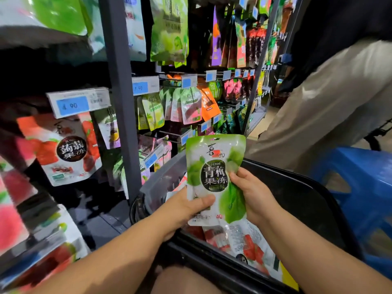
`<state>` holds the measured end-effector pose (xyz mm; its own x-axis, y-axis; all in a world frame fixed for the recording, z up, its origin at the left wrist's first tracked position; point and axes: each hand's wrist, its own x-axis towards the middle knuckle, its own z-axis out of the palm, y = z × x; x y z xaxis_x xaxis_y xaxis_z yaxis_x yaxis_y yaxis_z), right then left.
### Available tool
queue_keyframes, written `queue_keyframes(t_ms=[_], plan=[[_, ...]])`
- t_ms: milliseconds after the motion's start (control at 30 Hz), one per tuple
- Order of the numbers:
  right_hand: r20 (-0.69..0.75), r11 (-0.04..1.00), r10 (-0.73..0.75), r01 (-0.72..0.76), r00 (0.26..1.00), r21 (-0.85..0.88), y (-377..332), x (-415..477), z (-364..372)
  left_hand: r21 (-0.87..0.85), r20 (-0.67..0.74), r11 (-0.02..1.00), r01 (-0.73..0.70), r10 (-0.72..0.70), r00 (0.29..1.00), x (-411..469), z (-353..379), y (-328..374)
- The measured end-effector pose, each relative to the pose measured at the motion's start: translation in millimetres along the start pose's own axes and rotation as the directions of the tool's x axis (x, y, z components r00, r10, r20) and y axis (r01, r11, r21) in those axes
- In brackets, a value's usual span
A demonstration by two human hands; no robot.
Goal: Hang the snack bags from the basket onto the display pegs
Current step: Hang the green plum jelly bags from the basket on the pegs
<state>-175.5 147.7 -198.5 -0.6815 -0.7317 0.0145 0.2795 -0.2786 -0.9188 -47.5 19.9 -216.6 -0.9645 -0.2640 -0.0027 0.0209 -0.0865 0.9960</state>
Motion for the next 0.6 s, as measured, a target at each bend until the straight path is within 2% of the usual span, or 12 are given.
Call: queue_keyframes(t_ms=[67, 267, 467, 533, 600], plan=[[-0.024, 0.998, -0.016, 0.015, 1.000, -0.065, 3.9, 4.1, 5.7, -0.117, -0.036, 0.993, 0.010, -0.015, 0.999, -0.5, -1.8, 0.4], [-0.020, 0.937, -0.051, 0.041, 0.998, -0.346, 5.1, 10.7, -3.4, -0.139, -0.196, 0.990, 0.022, -0.049, 0.979, 3.1, -3.3, 2.5], [-0.111, 0.865, -0.161, 0.086, 0.981, -0.494, 11.3, 12.7, -19.4, 0.060, -0.313, 0.998, 0.019, 0.001, 0.950, 8.1, -3.9, -1.7], [-0.137, 0.856, -0.134, 0.045, 0.981, -0.515, 14.1, 15.9, -26.8, 0.137, -0.358, 0.990, 0.017, 0.033, 0.933, 8.6, -7.2, -3.9], [-0.168, 0.790, -0.067, -0.051, 0.984, -0.611, 18.3, 20.1, -43.2, 0.153, -0.407, 0.988, -0.009, 0.072, 0.911, 9.0, -12.0, -5.5]])
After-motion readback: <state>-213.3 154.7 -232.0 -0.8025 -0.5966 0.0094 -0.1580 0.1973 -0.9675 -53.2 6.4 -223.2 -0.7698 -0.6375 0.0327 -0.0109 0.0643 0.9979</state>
